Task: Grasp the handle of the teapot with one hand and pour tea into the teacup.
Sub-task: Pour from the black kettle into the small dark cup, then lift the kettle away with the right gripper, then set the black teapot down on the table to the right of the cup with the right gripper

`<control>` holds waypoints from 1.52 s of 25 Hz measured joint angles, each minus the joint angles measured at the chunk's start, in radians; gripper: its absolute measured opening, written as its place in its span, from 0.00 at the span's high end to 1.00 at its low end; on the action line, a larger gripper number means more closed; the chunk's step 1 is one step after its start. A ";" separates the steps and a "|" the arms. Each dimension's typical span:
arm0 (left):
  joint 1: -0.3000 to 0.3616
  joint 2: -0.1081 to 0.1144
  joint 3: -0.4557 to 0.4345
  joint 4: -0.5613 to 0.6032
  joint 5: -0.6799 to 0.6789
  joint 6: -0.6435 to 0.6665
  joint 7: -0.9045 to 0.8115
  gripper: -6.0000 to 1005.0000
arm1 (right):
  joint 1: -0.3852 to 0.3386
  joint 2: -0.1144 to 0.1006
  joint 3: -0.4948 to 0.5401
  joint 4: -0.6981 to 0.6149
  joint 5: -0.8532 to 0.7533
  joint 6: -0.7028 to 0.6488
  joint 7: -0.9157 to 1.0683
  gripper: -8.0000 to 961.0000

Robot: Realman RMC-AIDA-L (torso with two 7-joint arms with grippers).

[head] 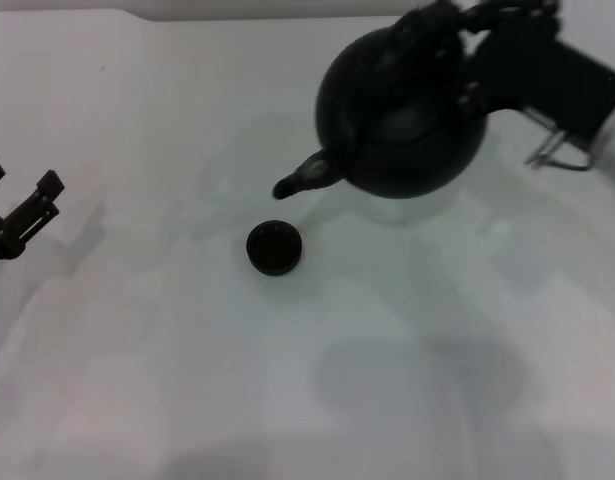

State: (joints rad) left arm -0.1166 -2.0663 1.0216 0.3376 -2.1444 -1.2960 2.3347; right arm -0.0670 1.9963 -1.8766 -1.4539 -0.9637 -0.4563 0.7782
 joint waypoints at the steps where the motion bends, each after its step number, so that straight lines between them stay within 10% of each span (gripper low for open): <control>1: 0.000 0.000 0.000 0.000 0.000 0.000 0.000 0.14 | -0.007 -0.001 0.023 0.008 0.002 -0.039 0.038 0.88; 10: -0.016 0.000 0.004 -0.001 0.002 0.000 0.000 0.14 | 0.021 -0.006 0.309 0.252 -0.005 -0.437 0.333 0.88; 23: -0.052 -0.002 0.008 -0.005 0.004 0.006 0.000 0.14 | 0.106 0.014 0.644 0.623 -0.137 -0.818 0.169 0.88; 38: -0.064 -0.006 0.009 -0.008 0.005 0.001 -0.003 0.14 | 0.262 0.009 0.683 0.865 -0.199 -0.746 0.042 0.88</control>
State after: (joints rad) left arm -0.1809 -2.0724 1.0307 0.3295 -2.1398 -1.2954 2.3313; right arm 0.1945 2.0054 -1.1937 -0.5887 -1.1628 -1.2024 0.8203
